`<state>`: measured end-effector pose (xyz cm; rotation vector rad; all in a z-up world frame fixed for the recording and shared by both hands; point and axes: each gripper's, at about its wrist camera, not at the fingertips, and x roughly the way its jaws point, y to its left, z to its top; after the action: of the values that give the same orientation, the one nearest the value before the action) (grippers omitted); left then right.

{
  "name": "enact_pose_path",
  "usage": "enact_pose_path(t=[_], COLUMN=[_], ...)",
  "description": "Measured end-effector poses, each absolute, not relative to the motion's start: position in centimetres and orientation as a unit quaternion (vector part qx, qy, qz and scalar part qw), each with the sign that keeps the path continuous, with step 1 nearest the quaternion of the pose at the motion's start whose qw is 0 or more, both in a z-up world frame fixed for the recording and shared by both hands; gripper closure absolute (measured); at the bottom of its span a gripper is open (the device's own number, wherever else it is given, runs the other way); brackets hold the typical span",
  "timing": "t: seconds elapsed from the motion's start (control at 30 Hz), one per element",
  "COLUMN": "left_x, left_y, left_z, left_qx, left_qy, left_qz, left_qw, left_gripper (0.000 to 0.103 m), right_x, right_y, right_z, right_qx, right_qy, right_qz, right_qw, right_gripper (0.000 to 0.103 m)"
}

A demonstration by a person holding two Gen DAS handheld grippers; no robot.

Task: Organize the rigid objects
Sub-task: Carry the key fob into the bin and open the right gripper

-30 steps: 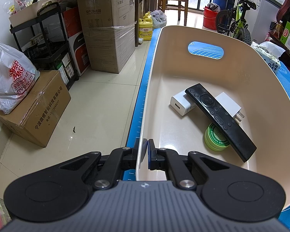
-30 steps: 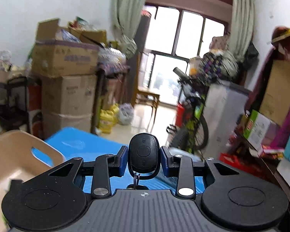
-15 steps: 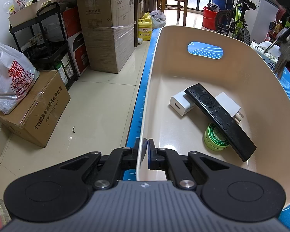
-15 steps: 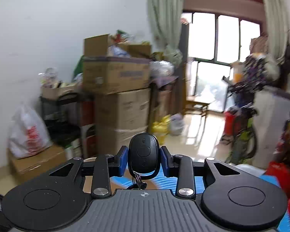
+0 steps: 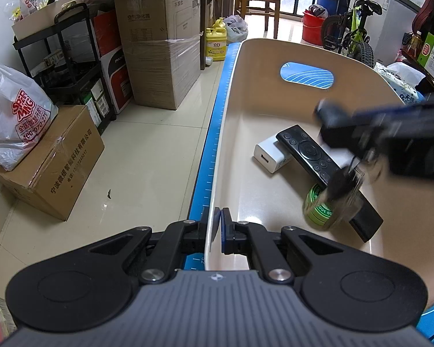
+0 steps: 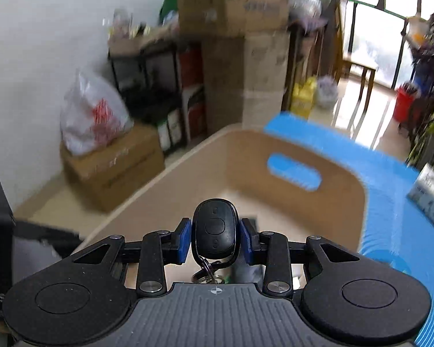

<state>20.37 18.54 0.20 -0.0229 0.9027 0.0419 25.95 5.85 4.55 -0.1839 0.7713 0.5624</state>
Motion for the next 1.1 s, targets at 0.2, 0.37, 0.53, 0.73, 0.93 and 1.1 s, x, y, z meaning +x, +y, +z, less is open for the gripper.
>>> enact_pose_path(t=[0.2, 0.37, 0.53, 0.73, 0.93, 1.1], left_x=[20.4, 20.3, 20.3, 20.4, 20.3, 20.3], left_y=[18.5, 18.5, 18.5, 18.5, 18.5, 18.6], left_z=[0.2, 0.2, 0.2, 0.2, 0.2, 0.2], left_qx=[-0.011, -0.011, -0.011, -0.011, -0.011, -0.011], left_qy=[0.436, 0.436, 0.436, 0.436, 0.436, 0.436], left_qz=[0.021, 0.021, 0.020, 0.020, 0.020, 0.020], left_qw=[0.900, 0.900, 0.900, 0.900, 0.900, 0.900], left_gripper=[0.097, 0.097, 0.097, 0.097, 0.097, 0.096], right_x=[26.0, 26.0, 26.7, 26.9, 26.8, 26.7], right_y=[6.9, 7.9, 8.3, 8.3, 7.2, 5.9], right_z=[2.1, 1.2, -0.2, -1.0, 0.0, 1.8], right_qx=[-0.096, -0.113, -0.114, -0.116, -0.116, -0.121], right_qy=[0.419, 0.448, 0.484, 0.505, 0.483, 0.445], right_qz=[0.276, 0.282, 0.271, 0.261, 0.256, 0.241], right_qw=[0.860, 0.841, 0.824, 0.814, 0.829, 0.854], right_gripper=[0.061, 0.061, 0.061, 0.051, 0.037, 0.034])
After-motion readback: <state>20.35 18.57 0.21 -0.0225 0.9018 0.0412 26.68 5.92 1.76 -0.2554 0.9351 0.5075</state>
